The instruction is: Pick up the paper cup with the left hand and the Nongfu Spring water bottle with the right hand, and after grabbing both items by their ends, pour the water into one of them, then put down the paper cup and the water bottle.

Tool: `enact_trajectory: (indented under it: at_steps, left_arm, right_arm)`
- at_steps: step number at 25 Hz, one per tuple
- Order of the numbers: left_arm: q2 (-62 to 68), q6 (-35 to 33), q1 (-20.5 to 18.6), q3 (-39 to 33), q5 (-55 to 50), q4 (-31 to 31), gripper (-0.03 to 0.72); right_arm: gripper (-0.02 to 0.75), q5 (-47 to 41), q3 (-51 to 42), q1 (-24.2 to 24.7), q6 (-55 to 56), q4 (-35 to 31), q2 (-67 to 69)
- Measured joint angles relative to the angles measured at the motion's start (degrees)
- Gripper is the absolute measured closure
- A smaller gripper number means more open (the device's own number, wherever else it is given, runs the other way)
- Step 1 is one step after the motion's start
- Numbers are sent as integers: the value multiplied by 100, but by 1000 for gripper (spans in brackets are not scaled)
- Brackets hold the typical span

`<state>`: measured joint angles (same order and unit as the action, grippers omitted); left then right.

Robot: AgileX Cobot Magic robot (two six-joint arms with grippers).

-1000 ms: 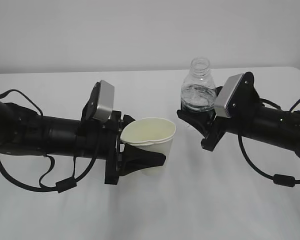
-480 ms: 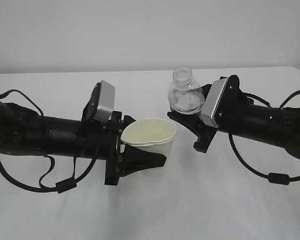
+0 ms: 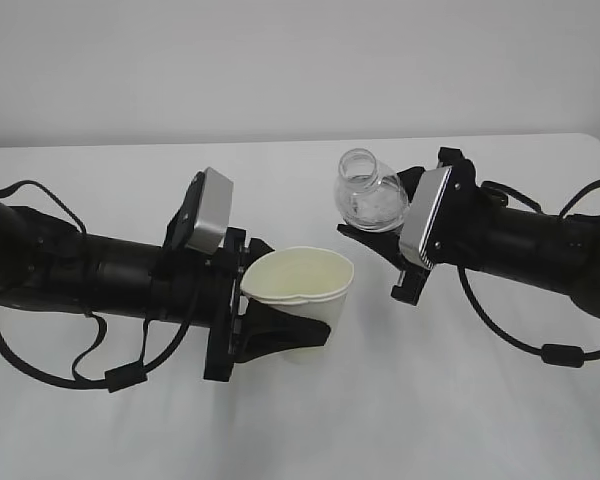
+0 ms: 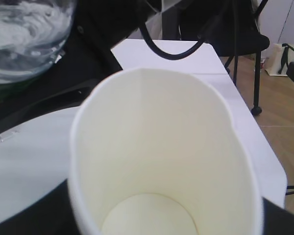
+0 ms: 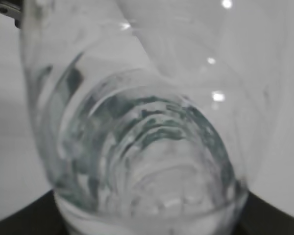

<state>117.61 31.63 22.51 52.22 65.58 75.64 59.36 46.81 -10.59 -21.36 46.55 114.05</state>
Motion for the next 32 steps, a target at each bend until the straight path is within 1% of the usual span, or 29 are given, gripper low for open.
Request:
enact_trajectory:
  at_steps: [7,15,22,26,32]
  left_arm:
    - [0,-177,0,0,0,7,260]
    - [0,-428,152,0,9,-16,260]
    - [0,-452,155,0,9,-74,260]
    - [0,-452,155,0,9,-74,261]
    - [0,-452,155,0,9,-83,262]
  right_arm:
    - [325,0,0,0,-443,-188,0]
    - [326,0,0,-13,-824,-365,0]
    - [326,0,0,-151,-1266,-491,0]
    - [326,0,0,-244,-1595,-690,0]
    - [326,268,0,-256,-1921,-863,0]
